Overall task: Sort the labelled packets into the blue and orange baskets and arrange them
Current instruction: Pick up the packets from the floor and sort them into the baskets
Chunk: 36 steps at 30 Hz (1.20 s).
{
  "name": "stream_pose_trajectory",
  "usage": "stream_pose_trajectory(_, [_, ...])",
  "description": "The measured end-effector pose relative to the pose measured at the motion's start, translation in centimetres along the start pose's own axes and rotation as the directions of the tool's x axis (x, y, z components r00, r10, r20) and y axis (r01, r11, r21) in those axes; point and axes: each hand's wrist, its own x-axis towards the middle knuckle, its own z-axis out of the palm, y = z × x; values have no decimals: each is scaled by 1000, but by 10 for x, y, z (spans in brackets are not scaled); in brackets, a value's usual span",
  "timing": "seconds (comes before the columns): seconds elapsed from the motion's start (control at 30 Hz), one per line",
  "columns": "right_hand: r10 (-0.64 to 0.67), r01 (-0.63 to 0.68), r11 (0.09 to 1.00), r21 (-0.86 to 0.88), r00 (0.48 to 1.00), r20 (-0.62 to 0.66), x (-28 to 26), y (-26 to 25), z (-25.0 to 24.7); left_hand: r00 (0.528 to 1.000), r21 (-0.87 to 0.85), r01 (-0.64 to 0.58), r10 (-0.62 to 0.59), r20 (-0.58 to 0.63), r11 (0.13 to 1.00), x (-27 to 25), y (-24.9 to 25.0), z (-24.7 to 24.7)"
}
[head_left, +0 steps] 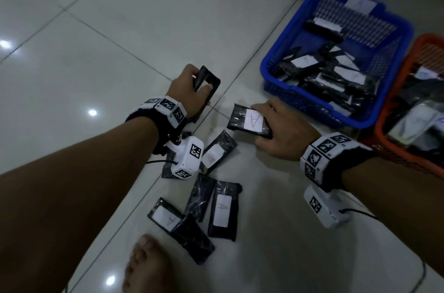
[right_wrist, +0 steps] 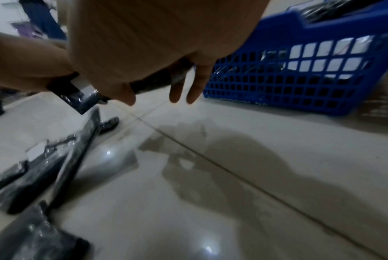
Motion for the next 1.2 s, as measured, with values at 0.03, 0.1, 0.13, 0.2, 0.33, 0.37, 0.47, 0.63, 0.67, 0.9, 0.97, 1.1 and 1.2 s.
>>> stream_pose_trajectory(0.03, [22,-22,1000,-4,999,-46,-3,2,-7,1000,-39,1,0,28,999,2,10,3])
stream_pose_trajectory(0.1, [77,-78,997,-3,987,-141,-7,3,-24,998,-87,-10,15,63,996,8,32,6])
stream_pose_trajectory(0.13, [104,-106,994,2,979,-178,-8,4,-33,996,-111,-8,17,88,994,11,44,6])
stream_pose_trajectory(0.2, [136,-143,990,-10,961,-242,-8,11,-51,990,-165,0,23,139,986,17,71,8])
stream_pose_trajectory(0.33, [195,-236,965,-116,939,-283,-8,45,-97,957,105,-251,230,178,962,39,116,21])
stream_pose_trajectory(0.37, [225,-279,944,-176,935,-273,-9,57,-107,938,183,-317,280,205,931,43,126,25])
stream_pose_trajectory(0.47, [338,-391,892,-225,909,-242,-13,92,-129,857,302,-502,417,304,811,52,157,42])
stream_pose_trajectory(0.63, [416,-440,888,-133,892,-175,-13,126,-133,759,357,-630,449,471,690,66,185,80])
stream_pose_trajectory(0.67, [408,-429,894,-127,898,-164,-12,129,-132,744,354,-646,453,492,676,68,188,88])
stream_pose_trajectory(0.9, [337,-391,891,-229,910,-242,-4,125,-131,751,382,-659,532,392,648,74,191,104])
stream_pose_trajectory(0.97, [270,-336,911,-237,924,-271,-4,114,-127,764,395,-645,564,315,654,68,179,96])
stream_pose_trajectory(1.1, [93,-159,956,-246,962,-258,5,75,-107,817,398,-569,550,174,719,41,133,62])
stream_pose_trajectory(1.2, [-80,33,975,-218,975,-208,15,32,-75,883,448,-463,442,159,764,10,72,29])
